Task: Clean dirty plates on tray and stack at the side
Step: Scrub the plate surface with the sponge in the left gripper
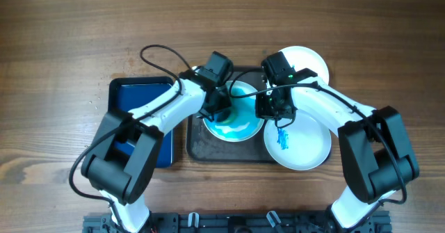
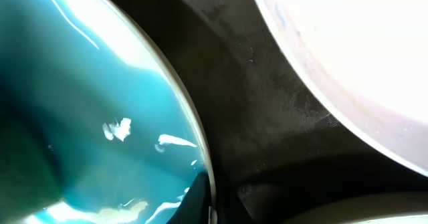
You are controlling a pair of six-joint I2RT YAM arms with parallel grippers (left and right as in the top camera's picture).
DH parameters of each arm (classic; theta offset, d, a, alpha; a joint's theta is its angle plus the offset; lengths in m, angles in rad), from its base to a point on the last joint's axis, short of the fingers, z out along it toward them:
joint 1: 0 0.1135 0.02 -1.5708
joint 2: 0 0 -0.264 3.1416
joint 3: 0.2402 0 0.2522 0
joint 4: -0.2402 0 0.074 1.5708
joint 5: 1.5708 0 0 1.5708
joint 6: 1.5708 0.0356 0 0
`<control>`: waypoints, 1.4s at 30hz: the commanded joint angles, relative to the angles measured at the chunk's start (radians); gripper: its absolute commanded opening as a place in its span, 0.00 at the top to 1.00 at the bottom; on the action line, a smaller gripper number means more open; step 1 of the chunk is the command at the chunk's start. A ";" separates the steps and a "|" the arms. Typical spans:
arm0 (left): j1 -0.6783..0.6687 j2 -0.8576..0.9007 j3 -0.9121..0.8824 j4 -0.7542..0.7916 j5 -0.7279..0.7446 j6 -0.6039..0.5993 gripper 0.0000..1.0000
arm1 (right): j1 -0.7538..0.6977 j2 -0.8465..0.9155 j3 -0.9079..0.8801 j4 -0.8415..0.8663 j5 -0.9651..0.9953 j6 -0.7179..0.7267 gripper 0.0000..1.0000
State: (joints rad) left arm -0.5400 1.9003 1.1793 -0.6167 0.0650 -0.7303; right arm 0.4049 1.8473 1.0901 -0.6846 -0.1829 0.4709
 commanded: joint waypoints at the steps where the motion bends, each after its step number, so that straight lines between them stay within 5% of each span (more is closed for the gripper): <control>1: 0.064 0.045 -0.049 -0.138 -0.257 -0.005 0.96 | 0.000 0.014 -0.013 -0.020 0.045 -0.001 0.96; 5: 0.053 0.045 -0.049 -0.158 -0.167 0.122 0.96 | 0.000 0.014 -0.013 -0.019 0.045 -0.001 0.96; 11: -0.027 0.045 -0.049 -0.127 0.184 0.433 0.96 | 0.000 0.014 -0.013 -0.019 0.045 -0.001 0.96; 16: -0.127 0.045 -0.049 0.026 0.465 0.449 0.96 | 0.000 0.014 -0.013 -0.020 0.045 -0.001 0.96; 21: -0.171 0.045 -0.049 0.181 0.510 0.318 0.96 | 0.000 0.014 -0.013 -0.021 0.045 0.000 0.96; 25: -0.155 0.045 -0.049 0.248 0.388 0.192 0.96 | 0.000 0.014 -0.013 -0.025 0.045 -0.001 0.96; 32: -0.084 0.045 -0.049 0.159 -0.082 0.026 0.96 | 0.000 0.014 -0.013 -0.029 0.045 -0.001 0.96; 42: 0.026 0.045 -0.049 -0.013 -0.391 0.014 0.96 | 0.000 0.014 -0.013 -0.028 0.045 -0.020 0.96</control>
State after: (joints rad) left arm -0.5900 1.8996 1.1690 -0.5598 -0.0032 -0.6983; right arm 0.4015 1.8435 1.0901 -0.6876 -0.1783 0.4706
